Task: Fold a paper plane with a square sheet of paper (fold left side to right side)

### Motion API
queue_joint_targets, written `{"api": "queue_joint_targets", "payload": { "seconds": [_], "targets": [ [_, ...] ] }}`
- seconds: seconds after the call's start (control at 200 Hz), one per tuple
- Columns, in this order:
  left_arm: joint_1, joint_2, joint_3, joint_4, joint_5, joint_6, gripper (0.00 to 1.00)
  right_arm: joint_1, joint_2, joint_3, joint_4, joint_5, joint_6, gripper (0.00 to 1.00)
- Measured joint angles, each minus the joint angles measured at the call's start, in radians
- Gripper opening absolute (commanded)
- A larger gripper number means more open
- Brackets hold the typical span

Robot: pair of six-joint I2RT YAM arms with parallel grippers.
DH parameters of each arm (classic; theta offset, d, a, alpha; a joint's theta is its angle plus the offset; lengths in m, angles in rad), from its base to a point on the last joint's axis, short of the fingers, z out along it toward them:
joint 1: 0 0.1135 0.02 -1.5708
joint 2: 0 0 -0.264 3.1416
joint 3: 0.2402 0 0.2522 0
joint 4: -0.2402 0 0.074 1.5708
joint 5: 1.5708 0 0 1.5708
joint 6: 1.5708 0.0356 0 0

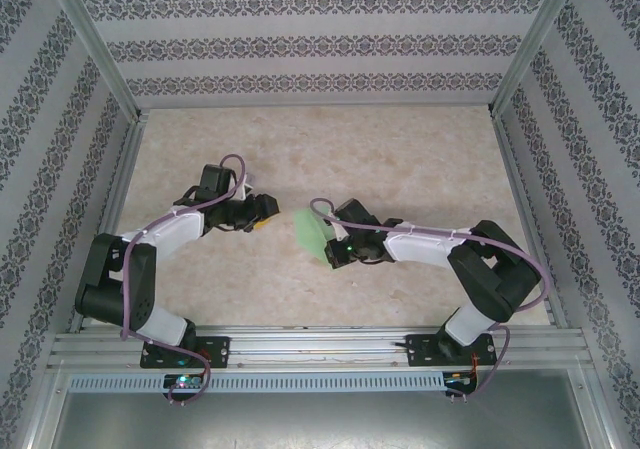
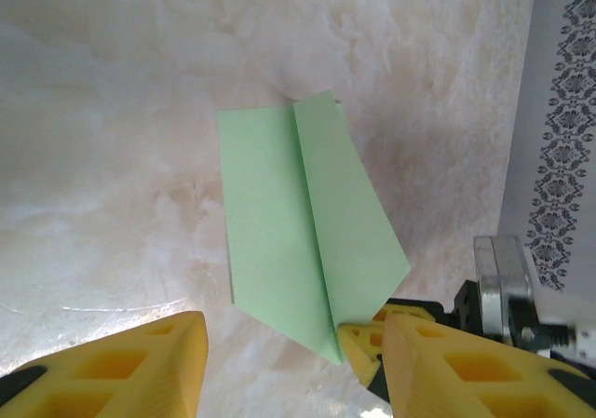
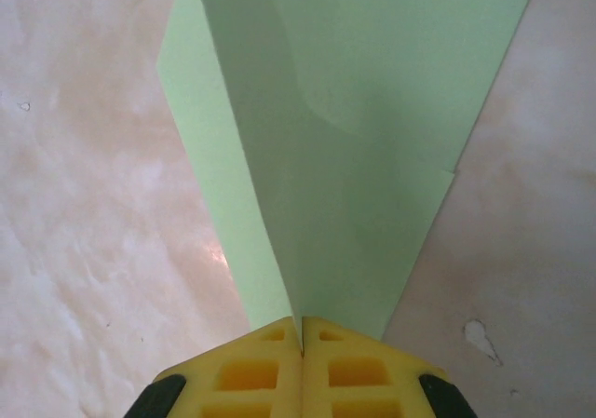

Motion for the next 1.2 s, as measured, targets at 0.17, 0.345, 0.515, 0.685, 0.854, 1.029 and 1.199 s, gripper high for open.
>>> {"api": "queue_joint_targets", "payload": {
  "seconds": [0.17,0.345,0.515,0.685,0.854,1.029,1.199],
  "targets": [
    [-0.021,0.027,-0.022,0.016,0.018,-0.008,0.52,-0.055,0.002,-0.028,0.053,-0.122,0.011,0.0],
    [-0.051,0.046,-0.032,0.046,0.026,-0.027,0.52,-0.072,0.034,-0.039,0.107,-0.198,0.017,0.0],
    [-0.082,0.067,-0.033,0.076,0.035,-0.047,0.52,-0.074,0.07,-0.044,0.132,-0.227,0.018,0.0],
    [-0.101,0.086,-0.033,0.094,0.037,-0.062,0.52,-0.074,0.075,-0.046,0.149,-0.236,0.018,0.0],
    [-0.135,0.115,-0.031,0.105,0.037,-0.076,0.52,-0.087,0.075,-0.06,0.174,-0.253,0.025,0.0],
    [-0.184,0.167,-0.013,0.123,0.037,-0.095,0.52,-0.093,0.075,-0.066,0.185,-0.264,0.034,0.0],
    [-0.211,0.214,0.019,0.146,0.037,-0.113,0.52,-0.093,0.075,-0.068,0.189,-0.264,0.036,0.0]
  ]
}}
